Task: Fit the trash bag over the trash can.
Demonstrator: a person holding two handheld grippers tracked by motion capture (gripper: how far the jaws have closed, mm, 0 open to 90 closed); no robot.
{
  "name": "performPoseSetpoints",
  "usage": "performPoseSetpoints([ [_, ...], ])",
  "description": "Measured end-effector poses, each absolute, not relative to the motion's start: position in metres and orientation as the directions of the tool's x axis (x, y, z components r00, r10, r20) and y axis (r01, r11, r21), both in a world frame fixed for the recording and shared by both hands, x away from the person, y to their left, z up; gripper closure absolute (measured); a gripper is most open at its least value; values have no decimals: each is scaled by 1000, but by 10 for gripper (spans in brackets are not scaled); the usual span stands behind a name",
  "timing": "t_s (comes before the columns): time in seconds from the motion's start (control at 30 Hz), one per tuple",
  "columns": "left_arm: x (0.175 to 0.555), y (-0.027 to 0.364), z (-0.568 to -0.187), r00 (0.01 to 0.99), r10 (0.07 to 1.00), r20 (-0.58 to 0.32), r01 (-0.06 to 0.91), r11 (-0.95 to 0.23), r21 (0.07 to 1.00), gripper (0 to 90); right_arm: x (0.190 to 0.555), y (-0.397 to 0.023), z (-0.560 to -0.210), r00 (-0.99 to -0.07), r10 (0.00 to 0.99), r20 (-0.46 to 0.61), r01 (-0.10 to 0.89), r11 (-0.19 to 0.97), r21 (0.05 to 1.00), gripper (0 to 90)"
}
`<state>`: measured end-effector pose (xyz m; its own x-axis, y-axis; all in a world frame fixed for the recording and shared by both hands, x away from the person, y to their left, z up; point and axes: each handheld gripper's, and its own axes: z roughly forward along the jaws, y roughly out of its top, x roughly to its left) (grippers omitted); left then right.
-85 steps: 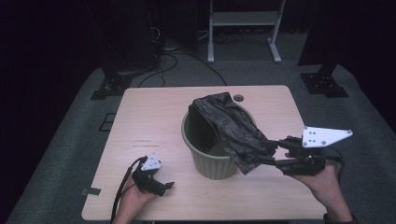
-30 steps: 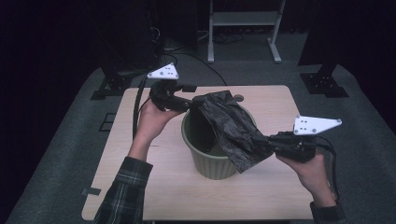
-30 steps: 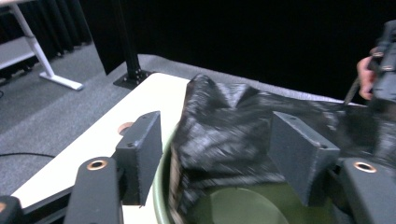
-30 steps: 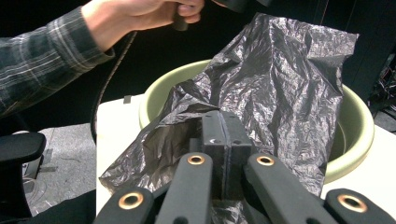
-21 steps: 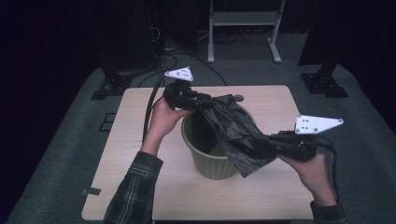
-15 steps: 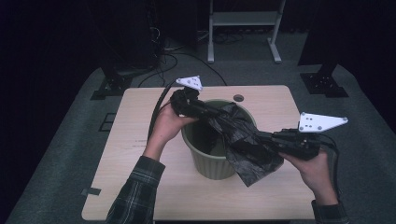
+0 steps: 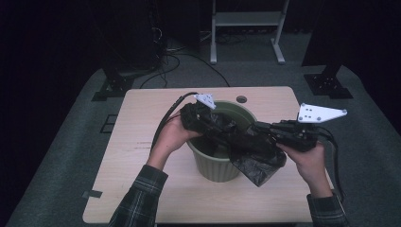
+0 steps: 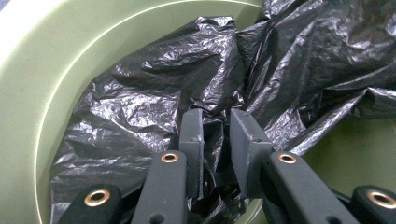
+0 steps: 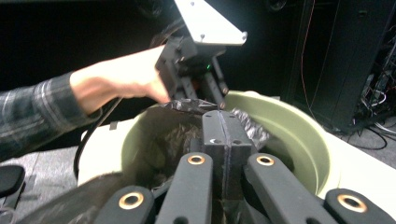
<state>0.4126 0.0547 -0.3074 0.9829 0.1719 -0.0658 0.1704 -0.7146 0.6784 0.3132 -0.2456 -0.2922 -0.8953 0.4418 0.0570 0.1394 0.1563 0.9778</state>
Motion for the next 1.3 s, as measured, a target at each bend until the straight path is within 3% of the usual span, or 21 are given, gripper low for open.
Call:
performPoseSetpoints([
  [0.1, 412, 57, -308, 983, 170, -72, 173, -702, 691, 680, 322, -241, -289, -891, 451, 58, 137, 144, 980, 900],
  [0.17, 411, 61, -306, 980, 188, -60, 173, -676, 716, 554, 331, -236, -285, -884, 464, 60, 136, 132, 982, 900],
  [0.33, 404, 75, -290, 974, 227, -25, 159, -594, 788, 433, 341, -229, -282, -869, 493, 51, 140, 145, 980, 900],
  [0.67, 385, 73, -269, 991, 128, -37, 96, -496, 863, 386, 357, -210, -285, -866, 498, 53, 148, 153, 977, 900],
  [0.77, 385, 65, -272, 994, 93, -49, 89, -506, 858, 443, 358, -205, -285, -871, 488, 55, 146, 151, 978, 900],
  [0.9, 385, 59, -276, 997, 71, -39, 71, -523, 850, 742, 358, -201, -284, -878, 475, 56, 145, 152, 978, 900],
  [0.93, 386, 61, -278, 995, 94, -29, 74, -522, 850, 856, 357, -201, -284, -885, 462, 57, 150, 168, 974, 853],
  [0.97, 386, 61, -278, 995, 94, -29, 74, -522, 850, 891, 357, -201, -284, -885, 462, 57, 150, 168, 974, 853],
  [1.03, 387, 66, -277, 992, 123, -11, 73, -511, 856, 895, 355, -202, -284, -886, 461, 52, 152, 182, 971, 823],
  [1.07, 387, 68, -277, 991, 135, -6, 73, -498, 864, 895, 354, -204, -284, -892, 446, 73, 172, 185, 968, 747],
  [1.13, 388, 72, -276, 989, 146, 0, 72, -488, 870, 895, 353, -205, -284, -892, 444, 78, 178, 189, 966, 726],
  [1.2, 389, 75, -276, 986, 166, 7, 75, -484, 872, 895, 351, -206, -283, -893, 442, 85, 186, 191, 964, 639],
  [1.3, 391, 81, -276, 979, 202, 14, 83, -461, 884, 896, 346, -208, -281, -896, 436, 86, 193, 207, 959, 597],
])
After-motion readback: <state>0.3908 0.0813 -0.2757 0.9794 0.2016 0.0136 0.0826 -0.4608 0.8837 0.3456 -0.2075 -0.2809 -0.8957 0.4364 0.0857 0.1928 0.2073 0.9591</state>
